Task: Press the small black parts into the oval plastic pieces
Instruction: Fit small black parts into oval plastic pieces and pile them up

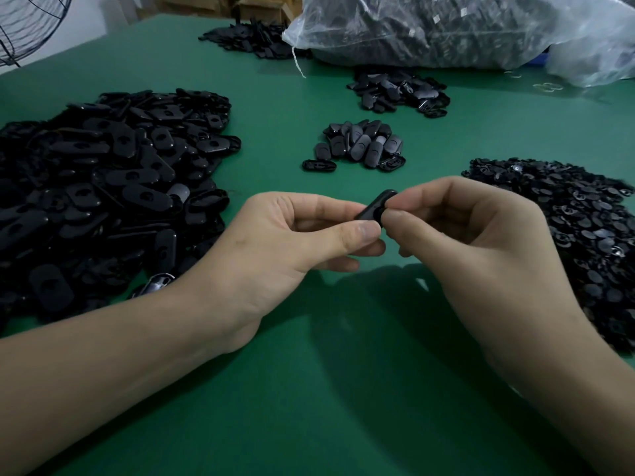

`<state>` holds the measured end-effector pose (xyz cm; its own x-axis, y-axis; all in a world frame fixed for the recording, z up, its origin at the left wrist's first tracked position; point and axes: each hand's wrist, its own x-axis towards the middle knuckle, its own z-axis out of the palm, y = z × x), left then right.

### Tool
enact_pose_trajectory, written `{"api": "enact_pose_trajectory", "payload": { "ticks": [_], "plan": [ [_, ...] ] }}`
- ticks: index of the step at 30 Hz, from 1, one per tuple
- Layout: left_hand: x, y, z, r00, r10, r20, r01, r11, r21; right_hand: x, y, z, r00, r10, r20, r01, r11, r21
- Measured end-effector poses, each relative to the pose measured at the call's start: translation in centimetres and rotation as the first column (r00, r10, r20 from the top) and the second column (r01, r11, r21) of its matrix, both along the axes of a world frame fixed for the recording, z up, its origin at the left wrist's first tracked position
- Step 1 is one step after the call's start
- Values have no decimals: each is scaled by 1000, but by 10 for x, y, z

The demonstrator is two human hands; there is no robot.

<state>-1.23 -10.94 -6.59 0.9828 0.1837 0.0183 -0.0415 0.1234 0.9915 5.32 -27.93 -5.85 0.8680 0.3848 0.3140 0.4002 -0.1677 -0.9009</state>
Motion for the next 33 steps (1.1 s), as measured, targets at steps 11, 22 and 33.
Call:
{"api": "enact_pose_trajectory", "payload": {
  "ticks": [11,22,33],
  "plan": [
    [0,-3,0,1000,26,7,-26,1000,10,-6,-1,4,938,-54,344,118,979,-168],
    [0,1,2,999,50,-10,-50,997,-64,-6,-2,0,866,36,500,126,950,-286],
    [0,-5,-4,964,107,243,-149,975,163,-3,3,-2,921,232,-313,-152,954,260]
  ]
}}
